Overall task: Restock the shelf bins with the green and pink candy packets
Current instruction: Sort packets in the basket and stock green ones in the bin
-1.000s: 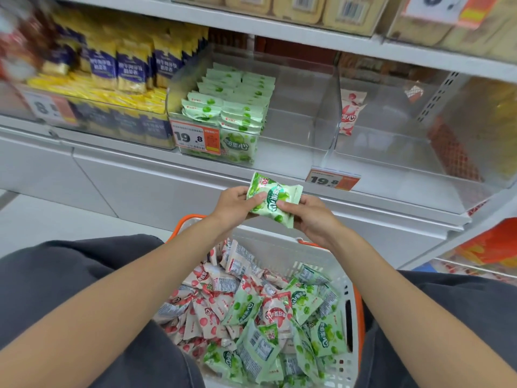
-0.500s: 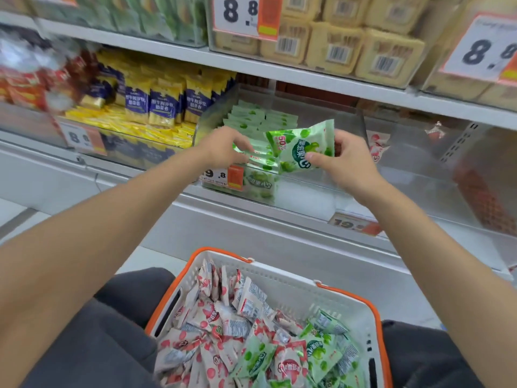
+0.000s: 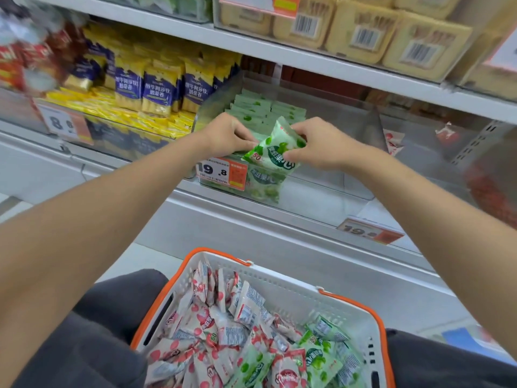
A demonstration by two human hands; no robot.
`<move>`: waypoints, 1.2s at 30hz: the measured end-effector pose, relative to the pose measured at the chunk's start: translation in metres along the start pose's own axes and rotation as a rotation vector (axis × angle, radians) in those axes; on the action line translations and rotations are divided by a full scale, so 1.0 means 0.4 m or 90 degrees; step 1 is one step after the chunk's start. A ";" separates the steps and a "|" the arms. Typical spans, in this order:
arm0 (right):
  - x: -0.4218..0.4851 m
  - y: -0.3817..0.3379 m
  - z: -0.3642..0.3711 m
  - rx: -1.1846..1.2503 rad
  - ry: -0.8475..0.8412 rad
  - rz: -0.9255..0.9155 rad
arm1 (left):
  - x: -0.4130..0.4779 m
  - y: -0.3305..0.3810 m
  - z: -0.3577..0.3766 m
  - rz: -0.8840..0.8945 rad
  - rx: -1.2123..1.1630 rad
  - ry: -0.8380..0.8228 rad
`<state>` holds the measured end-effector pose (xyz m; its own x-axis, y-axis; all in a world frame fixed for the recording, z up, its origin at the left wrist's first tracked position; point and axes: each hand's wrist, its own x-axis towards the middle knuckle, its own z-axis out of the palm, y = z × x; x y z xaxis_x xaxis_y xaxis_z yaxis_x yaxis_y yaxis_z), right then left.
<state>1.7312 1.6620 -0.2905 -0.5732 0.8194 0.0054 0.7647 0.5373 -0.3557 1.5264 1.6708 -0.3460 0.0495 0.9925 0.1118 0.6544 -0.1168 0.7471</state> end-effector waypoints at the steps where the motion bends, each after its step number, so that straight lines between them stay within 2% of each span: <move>1: 0.011 -0.008 -0.003 0.008 -0.017 0.006 | 0.001 -0.002 0.000 -0.003 0.002 0.003; 3: 0.034 -0.021 -0.009 0.009 -0.033 0.015 | 0.006 -0.004 -0.001 -0.015 -0.005 0.002; 10: 0.084 -0.051 -0.006 -0.133 -0.144 0.023 | 0.015 0.004 -0.007 -0.055 -0.039 -0.032; 20: 0.116 -0.054 0.040 -0.115 -0.180 0.057 | 0.025 -0.012 0.004 -0.057 -0.049 -0.028; 23: 0.113 -0.040 0.066 -0.087 -0.138 0.060 | 0.022 -0.005 -0.006 -0.029 -0.052 0.017; 25: 0.088 -0.023 0.080 -0.011 -0.090 0.072 | 0.010 0.016 -0.028 0.003 -0.086 0.052; 28: 0.042 0.015 0.083 0.166 0.060 0.058 | -0.019 0.055 -0.056 0.032 -0.074 -0.023; 30: 0.035 0.044 0.061 0.186 0.198 0.054 | -0.037 0.075 -0.064 0.046 -0.022 -0.097; 31: 0.040 0.058 0.047 0.170 0.207 0.055 | -0.041 0.082 -0.065 0.052 0.008 -0.128; 34: 0.065 0.092 0.024 0.137 0.041 0.055 | -0.033 0.096 -0.050 0.063 0.080 -0.177; 36: 0.085 0.098 0.026 0.116 -0.027 0.066 | -0.022 0.101 -0.029 0.068 0.125 -0.192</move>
<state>1.7387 1.7087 -0.3141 -0.5084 0.8576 -0.0776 0.7566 0.4018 -0.5159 1.5435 1.6571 -0.3092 0.3261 0.9446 -0.0374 0.7642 -0.2402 0.5986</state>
